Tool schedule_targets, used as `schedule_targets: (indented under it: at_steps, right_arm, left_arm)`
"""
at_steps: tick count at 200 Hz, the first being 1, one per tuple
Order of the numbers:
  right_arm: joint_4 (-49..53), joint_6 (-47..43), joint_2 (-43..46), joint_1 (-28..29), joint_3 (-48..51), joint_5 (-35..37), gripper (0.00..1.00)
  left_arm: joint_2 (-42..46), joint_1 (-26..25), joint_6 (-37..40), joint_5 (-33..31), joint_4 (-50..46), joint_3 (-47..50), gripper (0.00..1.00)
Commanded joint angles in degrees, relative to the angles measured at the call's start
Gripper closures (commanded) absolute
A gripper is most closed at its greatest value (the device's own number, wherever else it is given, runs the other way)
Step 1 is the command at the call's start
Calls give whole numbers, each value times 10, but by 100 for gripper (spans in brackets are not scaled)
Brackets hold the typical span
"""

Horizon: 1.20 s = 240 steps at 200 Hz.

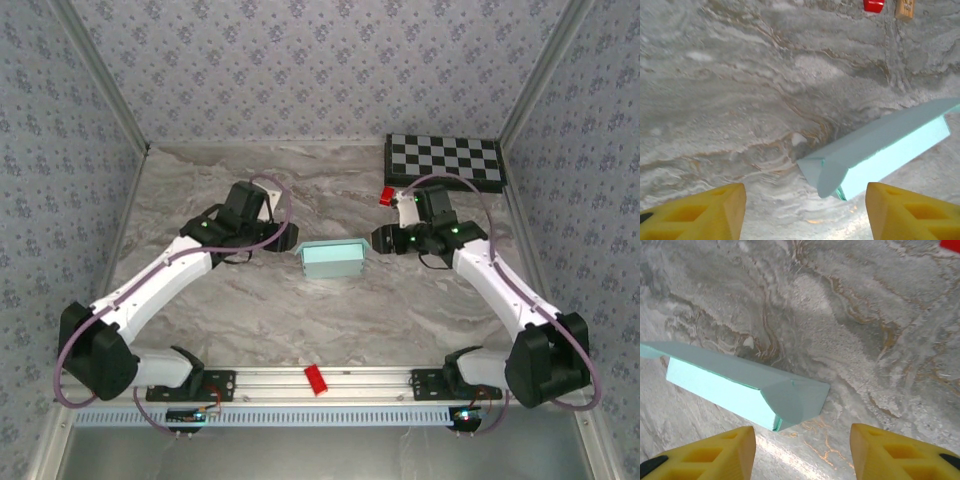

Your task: Fold the paper box

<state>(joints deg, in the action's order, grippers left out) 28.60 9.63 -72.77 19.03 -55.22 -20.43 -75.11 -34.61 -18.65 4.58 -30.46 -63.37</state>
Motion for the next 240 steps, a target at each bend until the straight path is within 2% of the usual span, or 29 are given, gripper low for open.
schedule_targets:
  at_steps: [1,25,96,174,240]
  right_arm:
    - [17,-10,-13,15,-22,1,50]
    - [10,-10,-21,23,-19,2,55]
    - [0,-11,-45,31,-22,-7,58]
    - [-8,-8,-66,36,-26,-15,62]
    - [-10,-6,-74,38,-27,-19,70]
  left_arm:
    - [-7,1,-27,55,-1,-1,39]
    - [-22,0,-26,76,7,5,44]
    - [-66,-1,-12,112,6,4,55]
    - [-78,-3,-8,123,8,7,60]
    - [-87,-3,-13,126,13,11,64]
